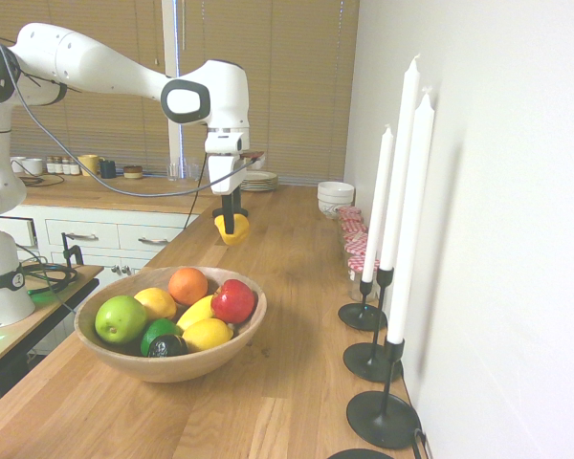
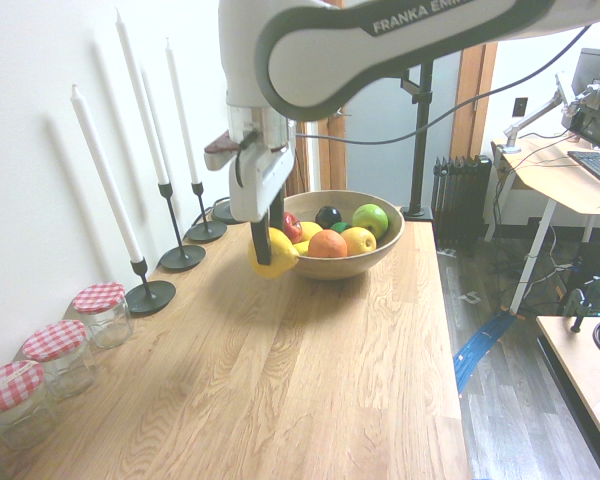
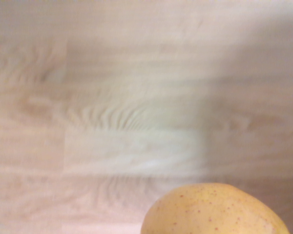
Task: Take pear out of the basket
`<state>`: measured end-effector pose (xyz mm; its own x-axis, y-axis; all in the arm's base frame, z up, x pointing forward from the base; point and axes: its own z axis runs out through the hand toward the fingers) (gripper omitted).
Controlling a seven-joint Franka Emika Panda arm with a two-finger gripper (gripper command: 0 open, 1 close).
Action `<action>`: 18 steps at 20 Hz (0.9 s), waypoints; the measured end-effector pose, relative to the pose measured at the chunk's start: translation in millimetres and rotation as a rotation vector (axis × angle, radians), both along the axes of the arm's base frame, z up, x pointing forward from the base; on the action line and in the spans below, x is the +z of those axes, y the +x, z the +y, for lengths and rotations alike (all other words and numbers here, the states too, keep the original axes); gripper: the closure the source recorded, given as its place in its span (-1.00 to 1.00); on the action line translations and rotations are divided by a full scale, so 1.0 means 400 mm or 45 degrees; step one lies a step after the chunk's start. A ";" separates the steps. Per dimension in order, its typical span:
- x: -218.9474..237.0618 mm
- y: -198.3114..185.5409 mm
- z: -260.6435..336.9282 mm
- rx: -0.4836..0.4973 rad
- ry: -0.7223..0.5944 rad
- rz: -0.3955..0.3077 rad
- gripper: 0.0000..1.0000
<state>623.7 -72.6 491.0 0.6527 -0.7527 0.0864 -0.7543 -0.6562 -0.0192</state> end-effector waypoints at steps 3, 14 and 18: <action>-0.040 -0.017 0.015 0.000 -0.002 0.010 1.00; -0.206 0.028 0.031 -0.014 -0.015 0.084 1.00; -0.242 0.062 0.036 -0.015 -0.021 0.097 1.00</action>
